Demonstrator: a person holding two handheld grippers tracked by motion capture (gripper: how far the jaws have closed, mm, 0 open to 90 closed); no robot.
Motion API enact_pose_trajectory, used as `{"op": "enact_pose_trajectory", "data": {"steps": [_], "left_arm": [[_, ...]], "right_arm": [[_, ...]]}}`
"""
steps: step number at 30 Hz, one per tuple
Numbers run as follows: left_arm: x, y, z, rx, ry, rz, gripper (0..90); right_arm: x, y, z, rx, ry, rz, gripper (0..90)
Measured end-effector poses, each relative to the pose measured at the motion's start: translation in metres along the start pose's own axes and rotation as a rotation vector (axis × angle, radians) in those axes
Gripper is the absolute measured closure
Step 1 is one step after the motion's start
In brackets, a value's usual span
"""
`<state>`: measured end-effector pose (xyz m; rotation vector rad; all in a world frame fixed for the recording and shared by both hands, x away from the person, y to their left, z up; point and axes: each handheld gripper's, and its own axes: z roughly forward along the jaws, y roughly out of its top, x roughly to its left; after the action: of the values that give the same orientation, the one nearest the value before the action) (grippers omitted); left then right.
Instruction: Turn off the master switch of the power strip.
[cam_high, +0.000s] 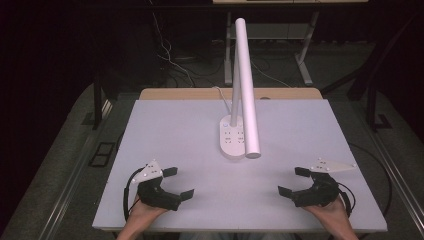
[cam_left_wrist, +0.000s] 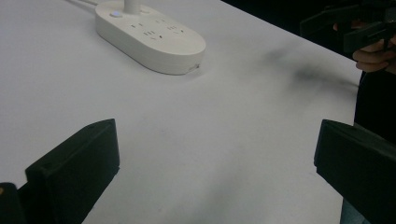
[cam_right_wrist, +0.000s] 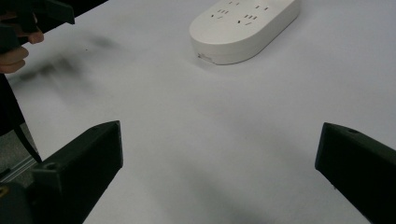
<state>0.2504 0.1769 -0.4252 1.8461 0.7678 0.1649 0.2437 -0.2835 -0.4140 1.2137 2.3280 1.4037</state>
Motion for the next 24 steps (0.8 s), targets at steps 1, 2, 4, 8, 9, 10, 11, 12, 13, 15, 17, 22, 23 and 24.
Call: {"op": "enact_pose_trajectory", "data": {"steps": [1, 2, 4, 8, 9, 10, 11, 12, 13, 15, 17, 22, 23, 24], "left_arm": [[0.0002, 0.0000, 0.0001, 0.000, 0.001, -0.001, 0.0], [0.0005, 0.0000, 0.0002, 0.003, 0.001, -0.001, 0.0], [0.0004, -0.0002, 0.0006, 0.009, 0.004, -0.003, 0.0], [0.0000, -0.0001, 0.0008, 0.015, 0.004, 0.002, 0.0], [-0.0001, 0.0000, 0.0009, 0.014, 0.003, 0.001, 0.0], [-0.0001, 0.0001, 0.0009, 0.014, 0.004, 0.002, 0.0], [-0.0001, 0.0001, 0.0008, 0.014, 0.005, 0.001, 0.0], [-0.0002, 0.0001, 0.0007, 0.013, 0.005, 0.001, 0.0], [-0.0002, 0.0002, 0.0006, 0.013, 0.005, 0.002, 0.0], [-0.0003, 0.0004, 0.0007, 0.017, 0.006, 0.005, 0.0], [0.0000, 0.0003, 0.0012, 0.021, 0.004, 0.008, 0.0], [-0.0007, 0.0008, 0.0032, 0.033, 0.006, 0.017, 0.0], [-0.0007, 0.0010, 0.0036, 0.035, 0.006, 0.018, 0.0], [-0.0009, 0.0013, 0.0039, 0.038, 0.007, 0.018, 0.0]], "right_arm": [[-0.0002, 0.0000, 0.0001, 0.002, -0.001, -0.001, 0.1], [-0.0003, 0.0000, 0.0002, 0.003, -0.003, -0.001, 0.1], [-0.0004, -0.0001, 0.0004, 0.003, -0.004, -0.001, 0.1], [-0.0009, -0.0003, 0.0000, 0.003, -0.005, 0.001, 0.1], [-0.0009, -0.0003, -0.0005, 0.004, -0.006, 0.002, 0.2], [-0.0009, -0.0002, -0.0010, 0.004, -0.005, 0.005, 0.1], [-0.0009, -0.0002, -0.0010, 0.004, -0.005, 0.005, 0.1], [-0.0014, -0.0004, -0.0016, -0.002, -0.005, 0.002, 0.1], [-0.0014, -0.0004, -0.0019, -0.002, -0.005, 0.002, 0.2], [-0.0014, -0.0006, -0.0020, -0.004, -0.006, 0.003, 0.1], [-0.0018, -0.0005, -0.0028, 0.002, -0.003, 0.006, 0.1], [-0.0022, -0.0006, -0.0052, -0.005, 0.000, 0.010, 0.2], [-0.0022, -0.0006, -0.0052, -0.005, 0.000, 0.010, 0.2], [-0.0029, -0.0009, -0.0059, -0.005, 0.000, 0.007, 0.2]]}}
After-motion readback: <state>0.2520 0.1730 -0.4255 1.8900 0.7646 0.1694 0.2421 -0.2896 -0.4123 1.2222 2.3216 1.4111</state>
